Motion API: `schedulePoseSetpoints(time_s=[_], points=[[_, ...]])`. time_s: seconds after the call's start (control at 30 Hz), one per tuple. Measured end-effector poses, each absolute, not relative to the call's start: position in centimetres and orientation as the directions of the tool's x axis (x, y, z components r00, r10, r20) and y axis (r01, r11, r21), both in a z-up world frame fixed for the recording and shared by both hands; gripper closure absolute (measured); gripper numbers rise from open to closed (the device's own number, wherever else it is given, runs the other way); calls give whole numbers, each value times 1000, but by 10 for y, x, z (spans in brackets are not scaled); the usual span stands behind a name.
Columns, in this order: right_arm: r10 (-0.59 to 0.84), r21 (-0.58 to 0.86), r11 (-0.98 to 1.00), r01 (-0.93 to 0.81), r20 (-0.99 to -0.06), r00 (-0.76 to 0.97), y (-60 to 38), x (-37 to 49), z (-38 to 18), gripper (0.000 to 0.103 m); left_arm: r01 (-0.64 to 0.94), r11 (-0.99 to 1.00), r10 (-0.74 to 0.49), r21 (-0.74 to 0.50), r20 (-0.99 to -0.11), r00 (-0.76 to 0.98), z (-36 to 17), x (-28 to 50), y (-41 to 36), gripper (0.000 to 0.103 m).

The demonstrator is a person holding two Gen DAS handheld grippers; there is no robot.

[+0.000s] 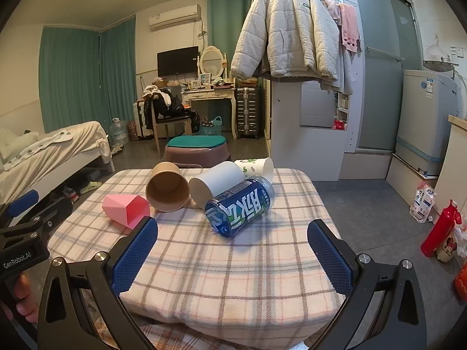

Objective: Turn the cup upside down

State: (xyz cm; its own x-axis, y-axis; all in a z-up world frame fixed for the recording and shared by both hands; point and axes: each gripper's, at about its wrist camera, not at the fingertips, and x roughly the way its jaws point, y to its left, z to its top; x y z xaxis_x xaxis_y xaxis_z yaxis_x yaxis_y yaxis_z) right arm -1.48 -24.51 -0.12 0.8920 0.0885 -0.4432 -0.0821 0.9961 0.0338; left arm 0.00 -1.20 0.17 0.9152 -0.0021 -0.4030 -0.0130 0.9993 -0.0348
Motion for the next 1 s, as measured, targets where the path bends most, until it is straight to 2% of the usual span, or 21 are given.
schedulePoseSetpoints(time_s=[1.0], points=[[99,26,995,-97,-445,890,-240,-11,-4,0,-10,999,-3,-30,-402,916,0,-1,-9,0]])
